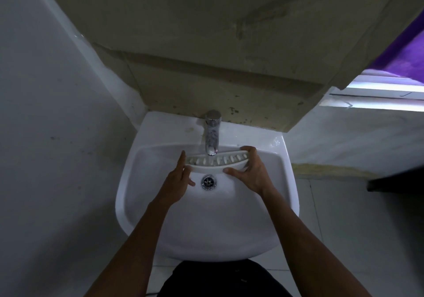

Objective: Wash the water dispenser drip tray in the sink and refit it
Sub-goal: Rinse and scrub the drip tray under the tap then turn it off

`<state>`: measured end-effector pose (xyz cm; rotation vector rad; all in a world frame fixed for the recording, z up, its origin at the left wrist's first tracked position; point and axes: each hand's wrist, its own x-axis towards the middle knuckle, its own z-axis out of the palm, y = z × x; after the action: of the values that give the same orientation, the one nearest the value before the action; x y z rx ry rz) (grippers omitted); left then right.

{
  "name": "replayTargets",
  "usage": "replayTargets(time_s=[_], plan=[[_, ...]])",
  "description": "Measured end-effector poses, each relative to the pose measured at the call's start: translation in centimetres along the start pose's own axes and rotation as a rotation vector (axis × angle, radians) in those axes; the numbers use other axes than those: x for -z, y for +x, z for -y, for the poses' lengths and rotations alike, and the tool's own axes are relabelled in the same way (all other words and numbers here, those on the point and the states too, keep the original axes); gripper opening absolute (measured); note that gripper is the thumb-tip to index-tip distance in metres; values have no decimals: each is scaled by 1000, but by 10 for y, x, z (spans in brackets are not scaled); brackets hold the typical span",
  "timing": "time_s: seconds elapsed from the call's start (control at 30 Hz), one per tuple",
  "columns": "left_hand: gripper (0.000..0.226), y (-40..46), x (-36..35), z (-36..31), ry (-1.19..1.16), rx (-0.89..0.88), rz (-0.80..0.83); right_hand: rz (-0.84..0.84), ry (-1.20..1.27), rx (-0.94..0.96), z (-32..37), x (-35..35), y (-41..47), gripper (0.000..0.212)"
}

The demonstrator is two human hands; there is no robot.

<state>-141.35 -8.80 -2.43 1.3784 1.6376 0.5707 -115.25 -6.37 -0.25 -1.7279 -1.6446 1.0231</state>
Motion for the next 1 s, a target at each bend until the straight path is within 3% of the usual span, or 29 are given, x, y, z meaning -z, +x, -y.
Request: replayTargets(time_s=[0.13, 0.23, 0.4, 0.6, 0.73, 0.87, 1.0], plan=[[70, 0, 1, -17, -33, 60, -90, -10, -33, -37, 7, -5, 0, 75], [61, 7, 2, -20, -84, 95, -207, -21, -78, -96, 11, -8, 0, 71], [37, 12, 5, -3, -222, 143, -220, -36, -98, -141, 14, -10, 2, 63], [52, 12, 5, 2, -467, 376, -313, 13, -85, -176, 18, -18, -5, 55], [53, 13, 9, -1, -557, 463, -315, 5, -75, -200, 20, -21, -9, 60], [49, 13, 10, -2, -613, 532, -325, 85, -101, -227, 20, -22, -8, 48], [32, 9, 11, -8, -593, 550, -253, 122, 18, -398, 17, -25, -7, 50]])
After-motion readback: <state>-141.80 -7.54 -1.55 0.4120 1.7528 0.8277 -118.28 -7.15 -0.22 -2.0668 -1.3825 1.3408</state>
